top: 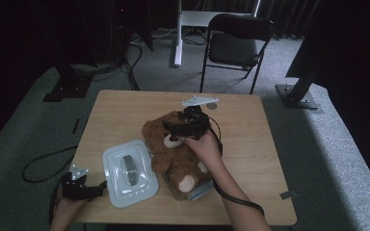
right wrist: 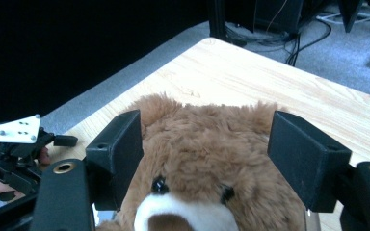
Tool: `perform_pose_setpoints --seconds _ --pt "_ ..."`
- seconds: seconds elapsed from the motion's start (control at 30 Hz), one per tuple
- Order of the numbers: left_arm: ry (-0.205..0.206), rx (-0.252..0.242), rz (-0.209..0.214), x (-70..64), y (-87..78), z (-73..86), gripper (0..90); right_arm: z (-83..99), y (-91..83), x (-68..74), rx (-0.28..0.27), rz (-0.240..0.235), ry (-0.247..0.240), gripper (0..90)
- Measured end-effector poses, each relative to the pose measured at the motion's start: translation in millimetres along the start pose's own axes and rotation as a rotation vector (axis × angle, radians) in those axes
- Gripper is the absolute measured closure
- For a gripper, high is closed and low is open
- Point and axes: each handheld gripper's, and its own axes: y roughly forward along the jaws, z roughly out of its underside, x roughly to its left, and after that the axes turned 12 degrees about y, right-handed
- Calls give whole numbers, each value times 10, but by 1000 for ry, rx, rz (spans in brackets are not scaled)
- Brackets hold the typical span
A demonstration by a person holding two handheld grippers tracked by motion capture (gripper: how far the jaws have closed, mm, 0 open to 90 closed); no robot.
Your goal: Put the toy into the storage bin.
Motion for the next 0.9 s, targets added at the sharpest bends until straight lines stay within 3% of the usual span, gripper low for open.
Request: perform_pose_setpoints --seconds 0.27,0.43,0.6,0.77,0.9 --pt "0 0 0 0 0 0 6 132 298 -33 92 53 -35 305" --pt "-1 1 1 -1 -1 0 6 212 341 -65 117 73 -34 319" --pt "2 2 0 1 -1 0 6 238 337 -111 133 60 -28 324" --pt "3 2 0 1 -1 0 6 272 410 -103 182 76 -57 360" --pt "4 4 0 2 -2 1 6 306 485 -146 214 70 -38 378"
